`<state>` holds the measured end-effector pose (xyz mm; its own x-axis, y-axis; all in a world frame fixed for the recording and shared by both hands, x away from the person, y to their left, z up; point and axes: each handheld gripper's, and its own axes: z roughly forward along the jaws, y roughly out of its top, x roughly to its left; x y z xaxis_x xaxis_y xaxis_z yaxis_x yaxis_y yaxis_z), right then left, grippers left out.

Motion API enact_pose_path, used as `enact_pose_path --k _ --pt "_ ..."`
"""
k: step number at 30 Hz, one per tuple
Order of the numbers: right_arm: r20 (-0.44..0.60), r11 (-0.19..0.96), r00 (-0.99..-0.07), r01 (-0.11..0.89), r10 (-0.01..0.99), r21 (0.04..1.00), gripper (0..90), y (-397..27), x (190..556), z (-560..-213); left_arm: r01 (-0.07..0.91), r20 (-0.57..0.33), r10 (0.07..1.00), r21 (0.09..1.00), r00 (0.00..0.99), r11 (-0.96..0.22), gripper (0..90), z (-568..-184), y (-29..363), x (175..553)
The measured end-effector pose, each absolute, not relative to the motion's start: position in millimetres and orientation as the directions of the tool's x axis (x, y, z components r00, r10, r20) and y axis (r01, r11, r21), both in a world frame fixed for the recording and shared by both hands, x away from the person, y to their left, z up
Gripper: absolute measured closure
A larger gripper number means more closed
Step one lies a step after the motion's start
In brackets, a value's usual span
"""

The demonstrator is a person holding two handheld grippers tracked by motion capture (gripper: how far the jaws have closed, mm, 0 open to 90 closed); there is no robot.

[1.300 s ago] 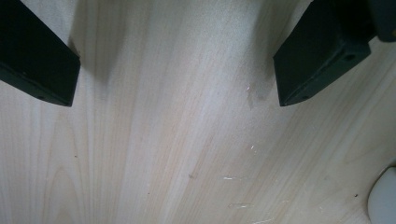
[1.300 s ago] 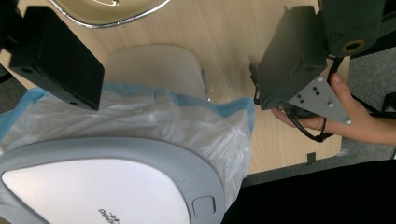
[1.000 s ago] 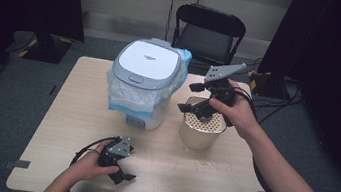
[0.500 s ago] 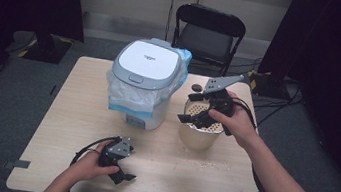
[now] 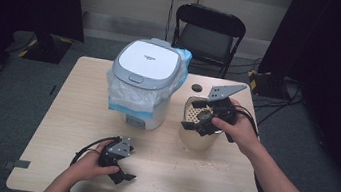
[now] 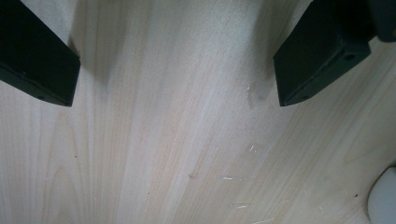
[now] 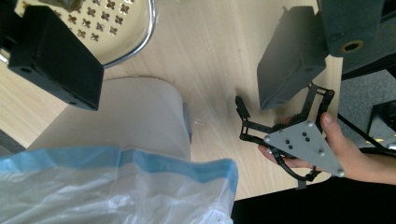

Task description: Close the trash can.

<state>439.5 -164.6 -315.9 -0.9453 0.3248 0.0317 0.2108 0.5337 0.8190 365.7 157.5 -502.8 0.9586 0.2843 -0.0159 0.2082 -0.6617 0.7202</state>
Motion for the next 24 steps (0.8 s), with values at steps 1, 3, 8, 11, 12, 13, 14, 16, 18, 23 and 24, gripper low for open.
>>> enact_pose_path --k 1,3,8,11,12,13,14,16,18,23,24 --pt "0.034 0.531 -0.945 0.213 0.326 0.820 14.1 -165 439 -318 0.208 -0.016 0.284 0.720 0.959 -0.662 0.0 -503 158 366" --pt "0.035 0.532 -0.944 0.215 0.327 0.819 14.2 -167 439 -321 0.208 -0.015 0.284 0.720 0.959 -0.662 0.0 -503 158 366" --pt "0.042 0.535 -0.943 0.222 0.329 0.815 14.1 -170 437 -328 0.208 -0.016 0.284 0.720 0.959 -0.662 0.0 -503 158 366" --pt "0.037 0.541 -0.944 0.219 0.327 0.812 14.2 -171 435 -331 0.208 -0.016 0.284 0.720 0.959 -0.662 0.0 -503 157 366" --pt "0.042 0.538 -0.945 0.221 0.325 0.814 14.2 -171 434 -333 0.208 -0.016 0.284 0.720 0.959 -0.662 0.0 -503 157 366" --pt "0.046 0.538 -0.945 0.224 0.324 0.813 14.1 -171 433 -334 0.208 -0.016 0.284 0.720 0.959 -0.662 0.0 -503 157 366" --pt "0.042 0.540 -0.945 0.221 0.323 0.812 14.2 -172 432 -335 0.208 -0.016 0.284 0.720 0.959 -0.662 0.0 -503 158 366" --pt "0.039 0.546 -0.946 0.218 0.321 0.809 14.2 -172 431 -337 0.208 -0.016 0.284 0.720 0.959 -0.662 0.0 -503 157 366" --pt "0.037 0.546 -0.946 0.217 0.321 0.809 14.2 -173 429 -339 0.209 -0.016 0.286 0.721 0.958 -0.661 0.0 -503 157 366" --pt "0.043 0.548 -0.947 0.221 0.318 0.807 14.2 -175 426 -343 0.210 -0.016 0.287 0.721 0.958 -0.660 0.0 -503 157 366" --pt "0.044 0.547 -0.947 0.222 0.319 0.807 14.2 -175 425 -344 0.210 -0.016 0.287 0.721 0.958 -0.661 0.0 -503 157 366"
